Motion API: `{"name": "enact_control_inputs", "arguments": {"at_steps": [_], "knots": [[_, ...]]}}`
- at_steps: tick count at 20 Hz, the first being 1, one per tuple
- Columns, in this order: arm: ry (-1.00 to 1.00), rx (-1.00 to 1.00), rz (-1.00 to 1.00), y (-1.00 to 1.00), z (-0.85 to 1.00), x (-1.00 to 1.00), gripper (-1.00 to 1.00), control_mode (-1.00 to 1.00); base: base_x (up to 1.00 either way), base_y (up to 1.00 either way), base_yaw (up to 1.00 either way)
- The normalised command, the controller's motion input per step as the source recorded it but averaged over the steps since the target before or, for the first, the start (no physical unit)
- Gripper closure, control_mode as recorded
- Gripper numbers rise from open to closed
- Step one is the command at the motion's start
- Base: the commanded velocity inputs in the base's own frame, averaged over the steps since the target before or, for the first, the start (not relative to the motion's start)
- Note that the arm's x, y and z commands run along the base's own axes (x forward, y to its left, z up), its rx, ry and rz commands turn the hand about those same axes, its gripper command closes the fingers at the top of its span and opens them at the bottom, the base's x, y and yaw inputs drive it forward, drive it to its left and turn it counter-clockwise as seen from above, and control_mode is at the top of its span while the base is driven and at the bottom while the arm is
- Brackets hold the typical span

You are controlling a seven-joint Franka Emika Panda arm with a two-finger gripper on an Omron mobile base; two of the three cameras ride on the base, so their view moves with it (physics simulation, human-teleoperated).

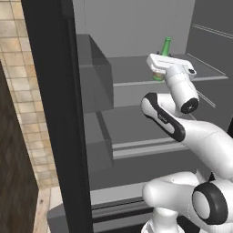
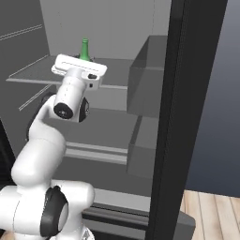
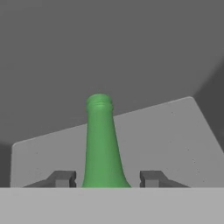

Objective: Place the beer and liquor on the top shelf of the fridge to keep them out of children's reach, and place the tangerine on lower shelves for easy access.

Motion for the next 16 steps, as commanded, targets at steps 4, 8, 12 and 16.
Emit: {"name": "enact_control_inputs", "arguments": {"at_steps": [4,8,12,16], "knots": [[-0.03,-0.03,0.0,0.07,0.0,0.33,1.0,-1.0,0.0,0.0,0.0],[-0.02,-0.02,0.0,0.04,0.0,0.38,1.0,-1.0,0.0,0.0,0.0],[0.0,-0.01,0.0,0.02,0.0,0.43,1.0,-1.0,0.0,0.0,0.0],[0.0,-0.02,0.0,0.03,0.0,0.42,1.0,-1.0,0.0,0.0,0.0]]}}
